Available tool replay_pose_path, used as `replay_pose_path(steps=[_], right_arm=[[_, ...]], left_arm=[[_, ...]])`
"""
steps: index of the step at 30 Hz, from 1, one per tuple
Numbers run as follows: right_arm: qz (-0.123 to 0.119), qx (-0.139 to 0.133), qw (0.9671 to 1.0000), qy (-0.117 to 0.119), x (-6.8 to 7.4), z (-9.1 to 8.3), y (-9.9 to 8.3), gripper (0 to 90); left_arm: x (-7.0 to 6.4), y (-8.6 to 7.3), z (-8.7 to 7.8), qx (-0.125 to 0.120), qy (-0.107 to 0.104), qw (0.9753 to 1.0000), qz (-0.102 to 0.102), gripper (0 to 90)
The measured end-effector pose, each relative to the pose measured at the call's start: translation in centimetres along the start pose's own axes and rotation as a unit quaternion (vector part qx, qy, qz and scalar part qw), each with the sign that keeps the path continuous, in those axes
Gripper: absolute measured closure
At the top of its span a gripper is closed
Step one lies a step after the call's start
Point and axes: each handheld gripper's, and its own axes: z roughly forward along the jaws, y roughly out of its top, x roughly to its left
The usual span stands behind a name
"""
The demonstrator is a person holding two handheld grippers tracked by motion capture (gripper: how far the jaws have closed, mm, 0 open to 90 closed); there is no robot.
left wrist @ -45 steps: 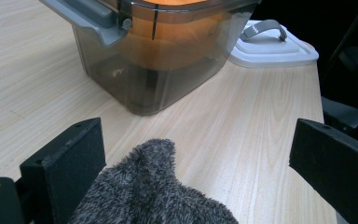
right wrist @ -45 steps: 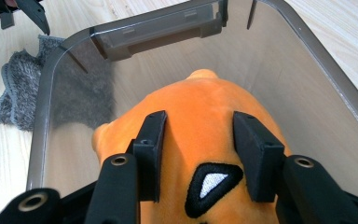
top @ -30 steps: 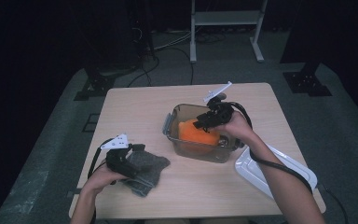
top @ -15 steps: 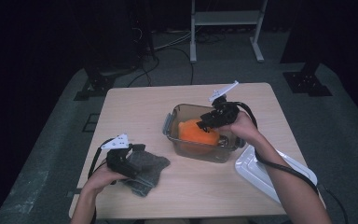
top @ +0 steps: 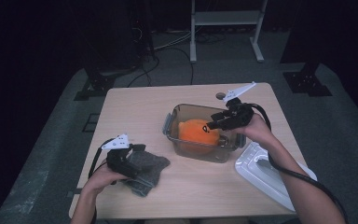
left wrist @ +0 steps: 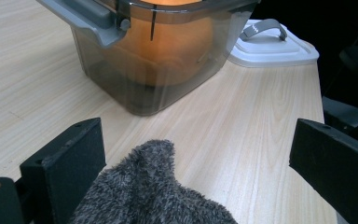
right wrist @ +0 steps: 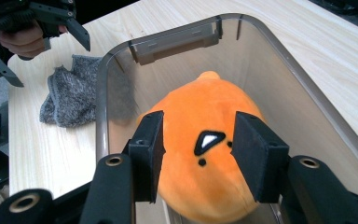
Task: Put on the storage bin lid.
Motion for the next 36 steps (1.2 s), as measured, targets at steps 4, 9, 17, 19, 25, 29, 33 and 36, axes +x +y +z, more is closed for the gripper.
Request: replay_pose_path(steps=[4,9,17,19,25,29,33,36], right_arm=[[0.002,-0.01,0.9999,-0.005,0.0,-1.3,-0.5,51.8],[0.006,-0.022,0.9997,-0.011,-0.1,-2.8,-1.2,50.7],[0.017,-0.025,0.9994,-0.019,-0.4,-4.4,-2.8,50.0],[0.019,-0.026,0.9992,-0.021,-0.5,-4.7,-3.2,49.9],[0.028,-0.029,0.9987,-0.03,-0.7,-5.9,-4.5,49.1],[0.032,-0.033,0.9983,-0.036,-0.7,-7.0,-5.5,47.7],[0.038,-0.039,0.9976,-0.042,-0.8,-8.2,-6.7,47.5],[0.047,-0.039,0.9968,-0.051,-1.0,-8.8,-7.9,47.1]], left_arm=[[0.0,0.0,0.0,-0.001,0.0,1.0,0.001,2.6],[0.0,0.0,0.1,0.0,-0.001,1.0,0.0,2.6],[0.0,0.0,0.2,0.002,0.0,1.0,0.0,2.6],[0.0,0.0,0.2,0.002,-0.001,1.0,-0.001,2.6],[0.0,0.0,0.2,0.001,-0.001,1.0,-0.003,2.6],[-0.1,0.0,0.2,0.001,0.0,1.0,-0.003,2.6],[0.0,0.0,0.3,0.002,0.0,1.0,-0.003,2.6],[-0.1,0.0,0.4,0.003,-0.002,1.0,-0.002,2.6]])
